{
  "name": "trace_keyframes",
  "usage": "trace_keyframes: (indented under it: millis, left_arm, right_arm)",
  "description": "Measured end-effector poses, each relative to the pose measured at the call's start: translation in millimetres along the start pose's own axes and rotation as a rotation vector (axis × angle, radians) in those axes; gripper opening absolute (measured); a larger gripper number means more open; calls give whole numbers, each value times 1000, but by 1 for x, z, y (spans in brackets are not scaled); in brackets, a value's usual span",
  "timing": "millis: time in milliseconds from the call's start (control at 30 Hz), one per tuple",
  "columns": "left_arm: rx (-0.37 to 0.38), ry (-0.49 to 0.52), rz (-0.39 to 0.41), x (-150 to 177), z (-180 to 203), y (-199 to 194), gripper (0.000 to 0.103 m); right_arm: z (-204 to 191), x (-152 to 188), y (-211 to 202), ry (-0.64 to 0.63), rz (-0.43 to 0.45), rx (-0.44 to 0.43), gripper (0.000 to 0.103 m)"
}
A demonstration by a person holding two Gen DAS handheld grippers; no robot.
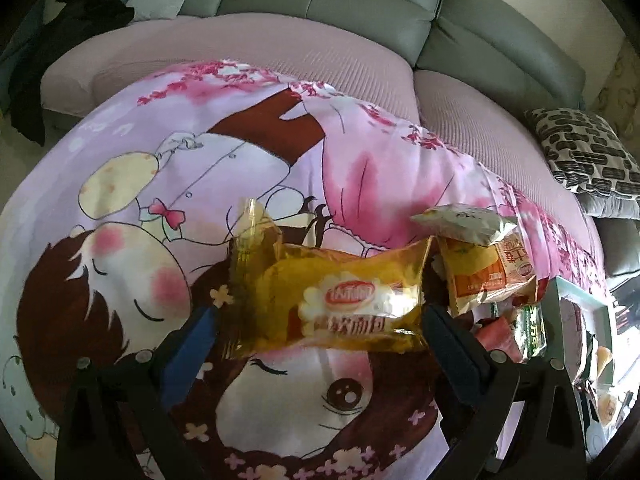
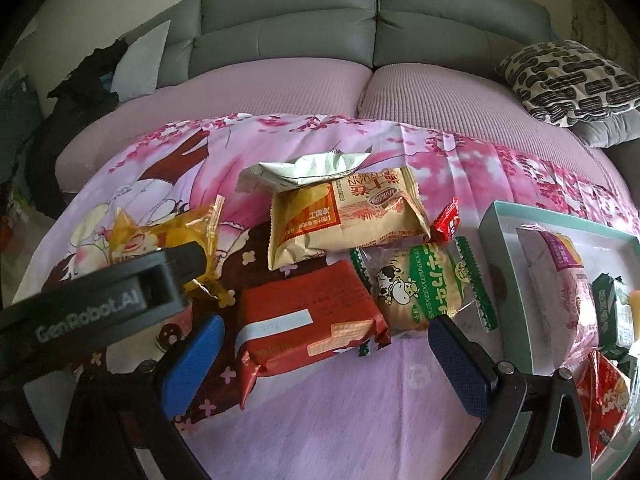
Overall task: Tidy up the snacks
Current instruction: 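Grasp the yellow bread bag with the left tool while the right reaches the red box pack, then close the right tool on the red box pack and lift it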
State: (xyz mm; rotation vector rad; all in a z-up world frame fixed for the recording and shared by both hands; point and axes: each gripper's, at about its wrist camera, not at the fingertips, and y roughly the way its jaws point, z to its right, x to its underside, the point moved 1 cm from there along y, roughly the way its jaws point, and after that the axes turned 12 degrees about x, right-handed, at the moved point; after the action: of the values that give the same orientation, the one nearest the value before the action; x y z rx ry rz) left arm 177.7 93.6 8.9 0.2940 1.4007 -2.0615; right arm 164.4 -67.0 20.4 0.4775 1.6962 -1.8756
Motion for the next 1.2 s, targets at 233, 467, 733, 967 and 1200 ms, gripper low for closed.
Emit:
trace_keyframes:
  millis: [233, 467, 733, 967, 1200]
  left_arm:
    - [-4, -21, -2, 0, -3, 3, 94]
    - [-16, -59, 2, 3, -8, -5, 80]
    - [-34, -82, -6, 6, -9, -12, 78]
    - [-70, -89, -18, 13, -14, -19, 78]
    - [-69, -103, -23, 13, -20, -21, 78]
  right_arm:
    - [2, 1, -3, 4, 4, -10, 85]
    - [1, 3, -6, -3, 4, -50, 62]
    - [1, 6, 0, 3, -32, -97, 49]
    - [5, 10, -2, -19, -65, -79, 49]
    - [19, 12, -5, 8, -102, -41, 49]
